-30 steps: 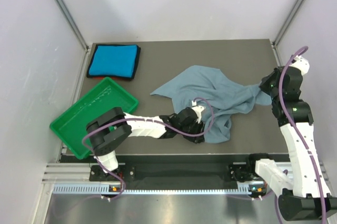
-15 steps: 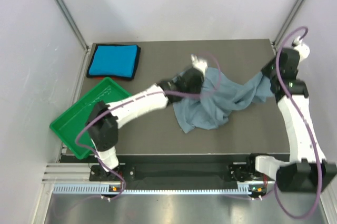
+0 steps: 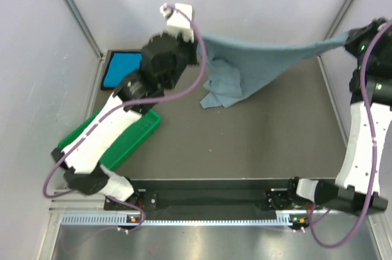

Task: Fold and stack the t-shirts
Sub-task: Flatten the tshirt out

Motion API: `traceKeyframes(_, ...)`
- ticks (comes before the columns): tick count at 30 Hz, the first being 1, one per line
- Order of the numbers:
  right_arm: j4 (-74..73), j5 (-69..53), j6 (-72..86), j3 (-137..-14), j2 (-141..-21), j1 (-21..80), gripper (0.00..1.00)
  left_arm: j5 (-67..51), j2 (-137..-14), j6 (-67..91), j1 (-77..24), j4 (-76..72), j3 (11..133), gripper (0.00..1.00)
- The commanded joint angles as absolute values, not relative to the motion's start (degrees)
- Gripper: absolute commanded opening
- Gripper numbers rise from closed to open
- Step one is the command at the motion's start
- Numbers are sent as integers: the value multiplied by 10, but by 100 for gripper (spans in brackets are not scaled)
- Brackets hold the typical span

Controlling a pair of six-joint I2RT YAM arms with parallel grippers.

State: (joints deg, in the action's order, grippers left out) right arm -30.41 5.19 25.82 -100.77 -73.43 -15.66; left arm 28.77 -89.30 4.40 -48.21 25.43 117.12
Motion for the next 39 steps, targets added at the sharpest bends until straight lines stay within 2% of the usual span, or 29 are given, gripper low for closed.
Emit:
traceKeyframes(1,-342,-43,243,-880,-682,-157,0,272,-804,60,-499,266,981,0)
traceKeyframes(3,-346,-70,252,-793,-624,-153,0,253,-733,110,-504,266,836,0)
traceKeyframes(6,-347,-73,286,-561,-544,-144,0,198,-669,185,-510,277,672,0)
traceKeyframes(9,-353,-49,315,-434,-498,-144,6,172,-636,238,-513,283,538,0)
traceKeyframes(12,-354,-66,326,-362,-481,-143,16,177,-624,270,-515,303,465,0)
traceKeyframes(13,-360,-66,327,-353,-480,-143,23,183,-622,279,-515,309,458,0)
traceKeyframes(15,-392,-53,325,-354,-484,-145,32,174,-614,291,-516,319,457,0)
traceKeyframes(16,-407,-40,325,-362,-485,-147,43,174,-614,292,-516,321,461,0)
traceKeyframes(20,-451,-8,359,-396,-479,-151,57,196,-616,301,-516,345,473,0)
traceKeyframes(27,-438,77,380,-453,-539,-187,61,244,-642,346,-515,373,483,0)
traceKeyframes(33,-297,-41,366,-440,-631,-190,51,320,-646,373,-515,402,481,0)
traceKeyframes(36,-258,-32,393,-430,-676,-166,51,357,-666,395,-512,438,508,0)
traceKeyframes(39,-211,-19,416,-430,-718,-156,51,346,-664,400,-509,419,509,0)
